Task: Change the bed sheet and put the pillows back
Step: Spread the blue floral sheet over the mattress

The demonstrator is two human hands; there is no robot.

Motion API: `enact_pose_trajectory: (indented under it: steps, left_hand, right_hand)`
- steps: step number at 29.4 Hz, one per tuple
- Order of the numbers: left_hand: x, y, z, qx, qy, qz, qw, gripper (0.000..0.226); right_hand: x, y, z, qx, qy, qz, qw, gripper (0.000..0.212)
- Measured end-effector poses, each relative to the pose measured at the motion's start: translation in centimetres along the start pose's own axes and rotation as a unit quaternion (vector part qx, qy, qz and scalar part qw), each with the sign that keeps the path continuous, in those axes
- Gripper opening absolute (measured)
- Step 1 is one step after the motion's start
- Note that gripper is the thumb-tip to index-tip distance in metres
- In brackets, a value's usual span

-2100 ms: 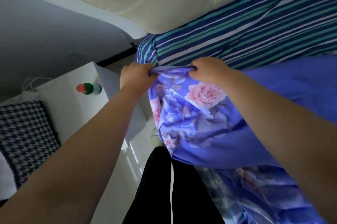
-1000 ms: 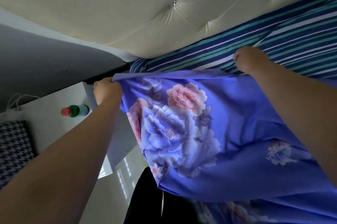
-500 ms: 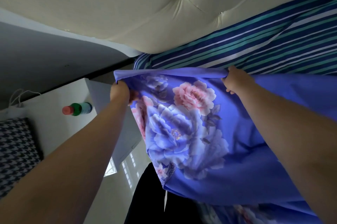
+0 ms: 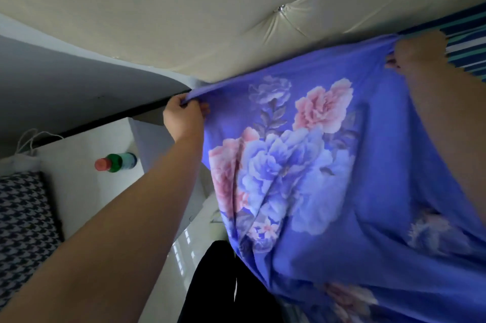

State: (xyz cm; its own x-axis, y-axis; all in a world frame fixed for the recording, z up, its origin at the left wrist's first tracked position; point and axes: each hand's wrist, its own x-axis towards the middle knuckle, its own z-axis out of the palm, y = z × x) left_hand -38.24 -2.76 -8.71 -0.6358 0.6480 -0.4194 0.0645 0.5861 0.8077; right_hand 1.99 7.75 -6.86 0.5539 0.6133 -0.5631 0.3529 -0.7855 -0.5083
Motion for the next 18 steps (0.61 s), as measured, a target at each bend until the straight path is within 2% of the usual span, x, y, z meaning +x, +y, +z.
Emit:
enact_pose_trajectory:
  steps: [2, 4, 7, 9, 11, 13, 14, 16, 18]
  left_hand:
    - [1.8, 0.3, 0.6, 0.044, -0.001, -0.015, 0.999, 0.021]
    - [2.6, 0.2, 1.1, 0.101, -0.027, -0.03, 0.994, 0.031]
    - [2.6, -0.3, 1.7, 0.126, -0.088, -0.008, 0.988, 0.037]
    - [3.0, -0.7, 2.0, 0.141, -0.113, -0.003, 0.984, 0.039]
    - [3.8, -1.1, 2.3, 0.124, -0.116, -0.021, 0.985, 0.042]
    - [4.2, -1.6, 2.8, 0.092, -0.119, -0.043, 0.988, 0.042]
    - [4.2, -1.9, 3.0, 0.075, -0.119, -0.059, 0.988, 0.043]
    - [4.1, -2.8, 3.5, 0.028, -0.115, -0.098, 0.988, 0.047]
    - [4.4, -3.2, 3.6, -0.012, -0.117, -0.11, 0.987, 0.06]
  right_hand:
    - [0.2, -1.0, 1.0, 0.012, -0.032, -0.009, 0.999, 0.014]
    - [-0.4, -0.9, 2.6, 0.033, -0.078, 0.032, 0.996, 0.024]
    - [-0.3, -0.5, 4.0, 0.02, -0.081, 0.059, 0.995, 0.026]
    - [-0.4, -0.6, 4.2, 0.078, -0.074, 0.056, 0.993, 0.028]
    - [-0.3, -0.8, 4.0, 0.172, -0.043, 0.031, 0.984, 0.03]
    - [0.3, -0.8, 4.3, 0.228, -0.013, 0.01, 0.974, 0.016]
    - [1.0, -0.5, 4.7, 0.258, -0.028, 0.02, 0.966, 0.011]
    - [2.2, 0.2, 5.4, 0.321, -0.079, 0.062, 0.942, 0.021]
    - [2.5, 0.8, 6.1, 0.322, -0.094, 0.066, 0.94, 0.019]
